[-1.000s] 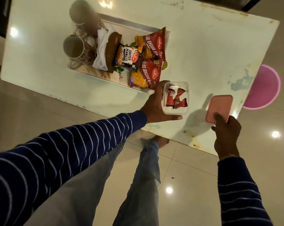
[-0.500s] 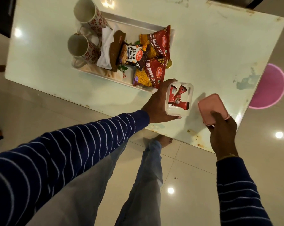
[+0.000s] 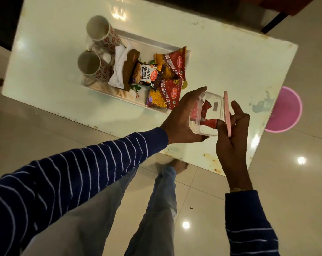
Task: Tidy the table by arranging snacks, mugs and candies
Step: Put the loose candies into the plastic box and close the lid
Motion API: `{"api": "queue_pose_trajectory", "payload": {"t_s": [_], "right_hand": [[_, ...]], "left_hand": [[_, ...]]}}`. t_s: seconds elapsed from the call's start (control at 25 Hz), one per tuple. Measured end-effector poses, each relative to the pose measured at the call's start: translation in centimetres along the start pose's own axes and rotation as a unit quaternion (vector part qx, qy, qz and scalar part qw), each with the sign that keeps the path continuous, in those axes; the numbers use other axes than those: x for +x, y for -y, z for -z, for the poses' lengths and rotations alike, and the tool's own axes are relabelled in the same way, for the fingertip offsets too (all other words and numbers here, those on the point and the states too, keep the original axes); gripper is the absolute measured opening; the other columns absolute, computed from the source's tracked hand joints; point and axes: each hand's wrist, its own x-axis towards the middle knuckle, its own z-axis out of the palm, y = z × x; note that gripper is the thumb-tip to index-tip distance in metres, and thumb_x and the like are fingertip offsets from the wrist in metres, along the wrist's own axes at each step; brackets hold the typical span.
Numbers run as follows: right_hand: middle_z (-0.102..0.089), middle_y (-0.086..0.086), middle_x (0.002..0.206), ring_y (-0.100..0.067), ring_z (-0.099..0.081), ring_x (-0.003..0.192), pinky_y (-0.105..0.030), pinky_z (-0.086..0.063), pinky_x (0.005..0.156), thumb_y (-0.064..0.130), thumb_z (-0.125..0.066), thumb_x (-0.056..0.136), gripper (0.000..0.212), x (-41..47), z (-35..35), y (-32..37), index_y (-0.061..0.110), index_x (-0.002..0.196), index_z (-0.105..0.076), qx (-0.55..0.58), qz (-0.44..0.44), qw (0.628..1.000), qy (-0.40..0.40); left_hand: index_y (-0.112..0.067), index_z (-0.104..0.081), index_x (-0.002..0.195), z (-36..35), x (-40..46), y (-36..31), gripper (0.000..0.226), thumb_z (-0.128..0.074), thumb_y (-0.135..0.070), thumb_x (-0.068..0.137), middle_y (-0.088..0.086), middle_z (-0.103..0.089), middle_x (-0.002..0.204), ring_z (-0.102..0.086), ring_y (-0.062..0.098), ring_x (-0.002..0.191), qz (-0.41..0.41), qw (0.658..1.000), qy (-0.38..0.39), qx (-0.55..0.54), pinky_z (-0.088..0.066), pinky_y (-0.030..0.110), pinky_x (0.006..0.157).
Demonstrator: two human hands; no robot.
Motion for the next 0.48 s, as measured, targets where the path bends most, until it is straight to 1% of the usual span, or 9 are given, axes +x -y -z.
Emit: {"api": "queue_pose_trajectory", "payload": {"t_s": [0.04, 0.08, 0.12, 0.16, 0.2, 0.28, 0.36, 0.4, 0.48], "right_hand": [[-0.044, 0.015, 0.142, 0.019, -0.047, 0.118, -0.003, -0.043, 0.088, 0.008, -0.051, 0.099, 0.020, 0.1, 0.2, 0.4, 0.011, 0.118, -0.044, 0.005, 0.005, 1.000, 0.018], [-0.041, 0.026, 0.143, 0.019, -0.046, 0.121, -0.004, -0.045, 0.088, 0.010, -0.053, 0.098, 0.024, 0.1, 0.3, 1.0, 0.006, 0.119, -0.042, 0.009, 0.010, 0.999, 0.036], [-0.039, 0.037, 0.140, 0.019, -0.045, 0.123, -0.005, -0.047, 0.087, 0.014, -0.056, 0.097, 0.034, 0.2, 0.2, 1.6, 0.003, 0.124, -0.040, 0.008, 0.017, 0.998, 0.053], [-0.037, 0.042, 0.137, 0.021, -0.044, 0.123, -0.005, -0.047, 0.085, 0.020, -0.058, 0.095, 0.047, 0.3, 0.0, 2.2, -0.003, 0.130, -0.037, 0.005, 0.023, 0.998, 0.064], [-0.036, 0.041, 0.137, 0.023, -0.042, 0.122, -0.003, -0.046, 0.085, 0.029, -0.060, 0.093, 0.060, 0.4, -0.1, 2.8, -0.007, 0.133, -0.033, 0.001, 0.029, 0.997, 0.070], [-0.033, 0.031, 0.143, 0.022, -0.040, 0.124, -0.003, -0.045, 0.087, 0.055, -0.061, 0.086, 0.089, 0.7, -0.3, 3.8, -0.008, 0.140, -0.027, -0.016, 0.040, 0.996, 0.082], [-0.030, 0.016, 0.152, 0.004, -0.040, 0.134, -0.018, -0.050, 0.094, 0.080, -0.055, 0.075, 0.111, 0.7, -0.5, 4.5, 0.002, 0.148, -0.023, -0.050, 0.048, 0.992, 0.101], [-0.028, 0.010, 0.155, -0.003, -0.039, 0.136, -0.023, -0.051, 0.095, 0.085, -0.052, 0.071, 0.117, 0.6, -0.7, 4.6, 0.003, 0.148, -0.023, -0.067, 0.048, 0.991, 0.106], [-0.026, 0.009, 0.155, 0.003, -0.037, 0.133, -0.016, -0.049, 0.093, 0.087, -0.050, 0.069, 0.116, 0.4, -1.0, 4.7, 0.008, 0.150, -0.023, -0.085, 0.039, 0.990, 0.107]], "left_hand": [[-0.014, -0.023, 0.151, 0.7, 0.2, -0.9, 0.123, -0.095, -0.035, 0.053, 0.009, -0.037, 0.147, -0.035, 0.005, 0.129, -0.013, 1.000, -0.010, 0.006, -0.029, -0.001, 0.098], [-0.013, -0.024, 0.151, 1.3, 0.3, -1.7, 0.125, -0.096, -0.035, 0.052, 0.009, -0.037, 0.144, -0.038, 0.008, 0.128, -0.025, 1.000, -0.017, 0.007, -0.031, 0.001, 0.099], [-0.012, -0.024, 0.151, 1.8, 0.5, -2.3, 0.125, -0.096, -0.035, 0.051, 0.009, -0.038, 0.143, -0.040, 0.010, 0.127, -0.037, 0.999, -0.024, 0.006, -0.033, 0.006, 0.101], [-0.012, -0.025, 0.151, 2.3, 0.6, -2.8, 0.125, -0.096, -0.034, 0.051, 0.008, -0.038, 0.141, -0.041, 0.011, 0.127, -0.047, 0.998, -0.029, 0.002, -0.036, 0.010, 0.102], [-0.012, -0.025, 0.151, 2.6, 0.7, -3.1, 0.124, -0.096, -0.033, 0.051, 0.007, -0.038, 0.140, -0.042, 0.011, 0.126, -0.055, 0.998, -0.032, -0.003, -0.038, 0.012, 0.101], [-0.012, -0.027, 0.151, 3.0, 0.7, -3.4, 0.123, -0.094, -0.036, 0.051, 0.007, -0.038, 0.138, -0.042, 0.009, 0.124, -0.059, 0.998, -0.030, -0.013, -0.037, 0.006, 0.100], [-0.014, -0.026, 0.151, 3.3, 0.5, -3.5, 0.121, -0.090, -0.039, 0.051, 0.007, -0.039, 0.135, -0.043, 0.009, 0.122, -0.053, 0.998, -0.028, -0.022, -0.035, 0.003, 0.098], [-0.015, -0.026, 0.152, 3.4, 0.4, -3.5, 0.121, -0.089, -0.039, 0.051, 0.007, -0.039, 0.135, -0.043, 0.010, 0.122, -0.050, 0.998, -0.028, -0.027, -0.037, 0.004, 0.098], [-0.015, -0.027, 0.151, 3.6, 0.1, -3.4, 0.120, -0.088, -0.038, 0.051, 0.007, -0.039, 0.135, -0.045, 0.013, 0.123, -0.052, 0.998, -0.027, -0.032, -0.042, 0.011, 0.099]]}}
